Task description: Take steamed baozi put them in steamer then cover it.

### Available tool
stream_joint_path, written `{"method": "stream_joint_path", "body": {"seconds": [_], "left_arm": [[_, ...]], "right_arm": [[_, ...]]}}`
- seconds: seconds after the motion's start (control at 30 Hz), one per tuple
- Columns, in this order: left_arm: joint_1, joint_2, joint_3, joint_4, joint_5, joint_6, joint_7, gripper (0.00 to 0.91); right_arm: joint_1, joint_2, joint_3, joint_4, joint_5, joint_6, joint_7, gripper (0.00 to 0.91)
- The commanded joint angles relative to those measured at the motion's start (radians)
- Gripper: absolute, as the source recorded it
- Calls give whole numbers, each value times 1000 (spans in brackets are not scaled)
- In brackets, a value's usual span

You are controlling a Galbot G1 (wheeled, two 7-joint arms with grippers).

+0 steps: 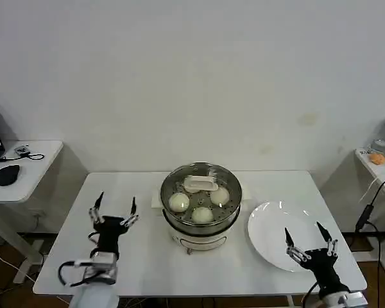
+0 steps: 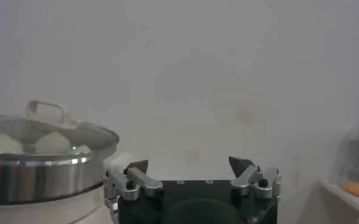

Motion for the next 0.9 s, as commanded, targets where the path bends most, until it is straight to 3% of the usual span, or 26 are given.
{"method": "stream_joint_path", "body": {"seconds": [0.03, 0.9], "left_arm": [[242, -8, -143, -57, -224, -122, 11, 907], [242, -21, -122, -15, -170, -145, 32, 907]], "right_arm": [[-5, 13, -17, -41, 11, -5, 5, 907], [-16, 10, -101, -45, 6, -29, 36, 907]]}}
